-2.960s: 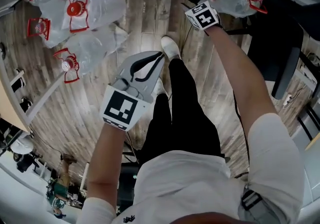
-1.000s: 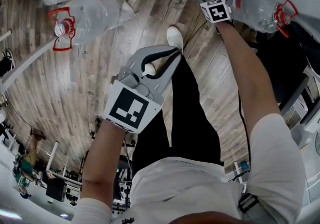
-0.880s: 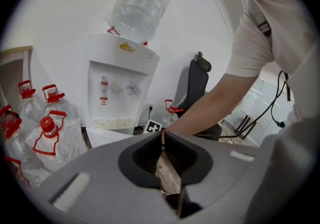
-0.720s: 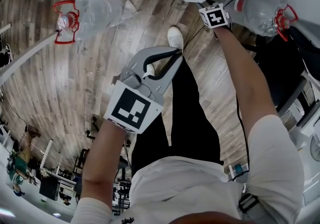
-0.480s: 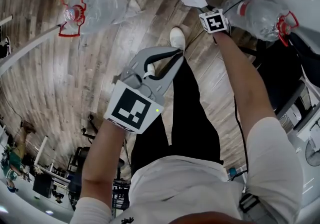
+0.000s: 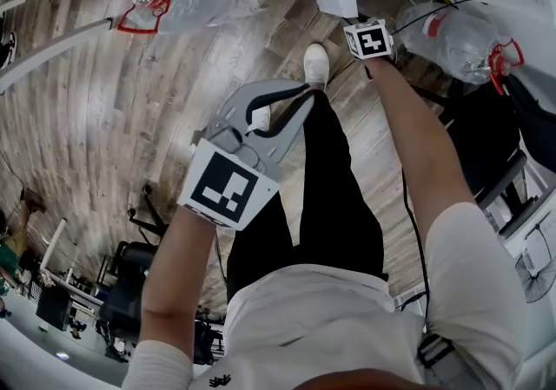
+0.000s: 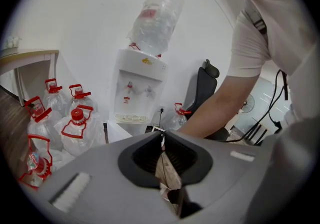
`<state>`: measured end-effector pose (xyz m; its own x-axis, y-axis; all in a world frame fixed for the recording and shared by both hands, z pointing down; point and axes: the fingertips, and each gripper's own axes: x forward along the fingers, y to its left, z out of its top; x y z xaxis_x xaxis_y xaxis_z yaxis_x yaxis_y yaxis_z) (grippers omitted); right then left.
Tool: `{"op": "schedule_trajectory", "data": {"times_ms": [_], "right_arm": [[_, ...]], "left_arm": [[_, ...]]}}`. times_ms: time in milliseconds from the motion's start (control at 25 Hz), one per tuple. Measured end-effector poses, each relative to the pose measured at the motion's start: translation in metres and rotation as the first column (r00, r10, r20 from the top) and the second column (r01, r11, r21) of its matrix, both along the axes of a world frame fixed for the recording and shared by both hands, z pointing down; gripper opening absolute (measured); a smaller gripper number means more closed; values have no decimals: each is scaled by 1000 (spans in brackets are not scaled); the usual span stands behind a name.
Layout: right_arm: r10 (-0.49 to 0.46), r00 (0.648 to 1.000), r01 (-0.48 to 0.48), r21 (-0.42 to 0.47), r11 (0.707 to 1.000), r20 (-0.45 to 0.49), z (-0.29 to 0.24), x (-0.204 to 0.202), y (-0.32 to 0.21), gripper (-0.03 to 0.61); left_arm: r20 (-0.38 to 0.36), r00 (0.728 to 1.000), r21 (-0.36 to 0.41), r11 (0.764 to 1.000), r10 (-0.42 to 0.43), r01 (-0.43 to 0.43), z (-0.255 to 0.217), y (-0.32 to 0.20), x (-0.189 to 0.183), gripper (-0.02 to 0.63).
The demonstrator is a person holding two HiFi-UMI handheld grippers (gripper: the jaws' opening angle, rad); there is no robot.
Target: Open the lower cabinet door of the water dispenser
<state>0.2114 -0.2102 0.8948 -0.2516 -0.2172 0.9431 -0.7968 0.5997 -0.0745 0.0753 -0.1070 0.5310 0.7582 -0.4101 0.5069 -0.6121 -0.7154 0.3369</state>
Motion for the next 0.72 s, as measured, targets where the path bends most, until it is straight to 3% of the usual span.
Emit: {"op": "schedule_trajectory", "data": {"times_ms": [720], "right_arm": [[-75, 996, 76, -25, 997, 52, -4, -96, 21, 130]], "left_arm": [[-4, 991, -6, 991, -137, 137, -4, 43, -56, 58]]}}
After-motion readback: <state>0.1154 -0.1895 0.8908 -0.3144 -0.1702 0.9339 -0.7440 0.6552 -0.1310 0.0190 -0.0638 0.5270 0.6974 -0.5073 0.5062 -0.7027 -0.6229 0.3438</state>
